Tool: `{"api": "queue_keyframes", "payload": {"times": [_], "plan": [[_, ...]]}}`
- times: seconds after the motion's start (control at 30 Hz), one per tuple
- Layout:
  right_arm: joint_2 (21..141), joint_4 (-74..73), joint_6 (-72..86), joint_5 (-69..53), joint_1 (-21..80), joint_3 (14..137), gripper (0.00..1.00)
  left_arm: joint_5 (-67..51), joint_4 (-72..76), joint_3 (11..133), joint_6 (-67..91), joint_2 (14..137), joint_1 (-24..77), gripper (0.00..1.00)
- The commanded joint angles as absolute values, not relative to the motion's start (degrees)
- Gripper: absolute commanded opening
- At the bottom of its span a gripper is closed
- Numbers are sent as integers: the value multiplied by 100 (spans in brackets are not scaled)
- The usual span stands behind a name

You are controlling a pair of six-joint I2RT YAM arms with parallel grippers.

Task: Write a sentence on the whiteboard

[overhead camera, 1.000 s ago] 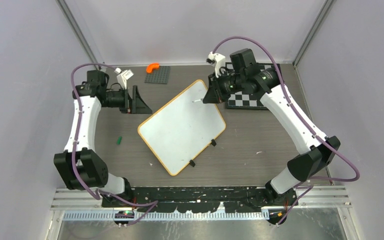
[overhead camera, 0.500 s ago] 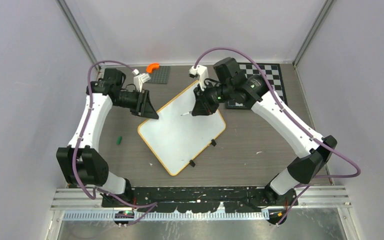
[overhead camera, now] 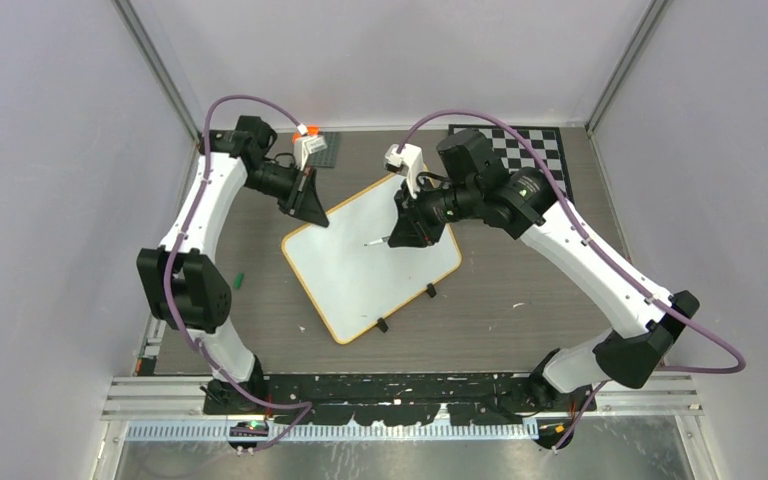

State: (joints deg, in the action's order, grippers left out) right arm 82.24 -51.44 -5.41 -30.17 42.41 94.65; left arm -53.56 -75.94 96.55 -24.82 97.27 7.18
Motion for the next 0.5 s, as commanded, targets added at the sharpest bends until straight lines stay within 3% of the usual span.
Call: {"api": "queue_keyframes", "payload": {"times": [0.0, 0.47], "plan": [[8133, -4858, -447, -2832, 4334, 9531, 0, -5679, -8140, 10193, -3006, 10130, 930, 0], [8753, -4501, -402, -1848, 5041, 9864, 0, -5440, -8688, 10630, -3475, 10447, 1443, 0]]}}
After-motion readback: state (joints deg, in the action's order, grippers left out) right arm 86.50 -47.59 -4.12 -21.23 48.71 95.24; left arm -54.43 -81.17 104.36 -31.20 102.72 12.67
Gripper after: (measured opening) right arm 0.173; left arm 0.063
